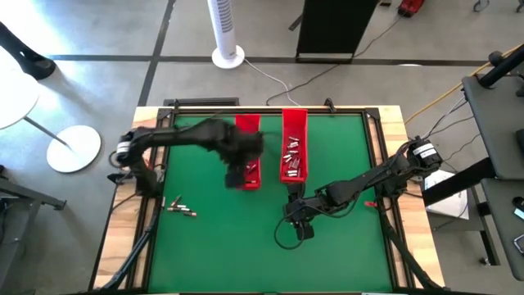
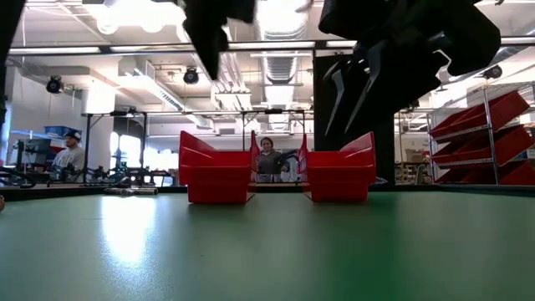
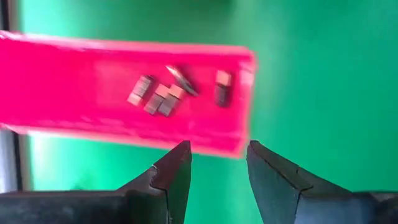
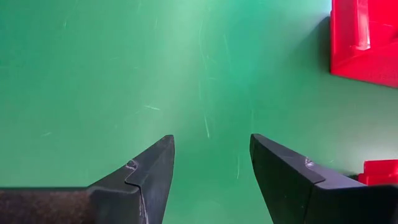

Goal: Sort batteries
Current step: Put the black battery into the left red bin

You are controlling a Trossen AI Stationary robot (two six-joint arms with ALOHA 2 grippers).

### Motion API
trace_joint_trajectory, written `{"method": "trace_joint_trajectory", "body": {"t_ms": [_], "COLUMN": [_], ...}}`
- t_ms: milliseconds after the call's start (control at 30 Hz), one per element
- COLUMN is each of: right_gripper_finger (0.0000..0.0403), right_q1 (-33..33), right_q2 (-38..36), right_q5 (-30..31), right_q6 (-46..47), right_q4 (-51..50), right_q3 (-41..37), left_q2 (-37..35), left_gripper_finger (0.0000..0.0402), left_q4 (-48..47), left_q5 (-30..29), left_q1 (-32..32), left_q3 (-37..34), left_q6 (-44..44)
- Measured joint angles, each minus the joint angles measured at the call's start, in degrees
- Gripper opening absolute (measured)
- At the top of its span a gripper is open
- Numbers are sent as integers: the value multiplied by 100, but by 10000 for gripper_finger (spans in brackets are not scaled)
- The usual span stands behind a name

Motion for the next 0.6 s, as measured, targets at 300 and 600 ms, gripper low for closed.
{"method": "trace_joint_trajectory", "body": {"t_ms": [300,600], "right_gripper_finger": [203,203], "right_q1": [82,408], "right_q2": [0,11], "right_q5": [4,4], "right_q6": [572,895], "right_q4": [5,767], "right_q3": [-105,-135], "left_q2": [-1216,-1796], "left_gripper_finger": [136,136], "left_q4": [557,2953], "left_q5": [-375,-613], "left_q1": [-2123,-3641], "left_q3": [-2127,-4762], "left_q6": [-2199,-4077]}}
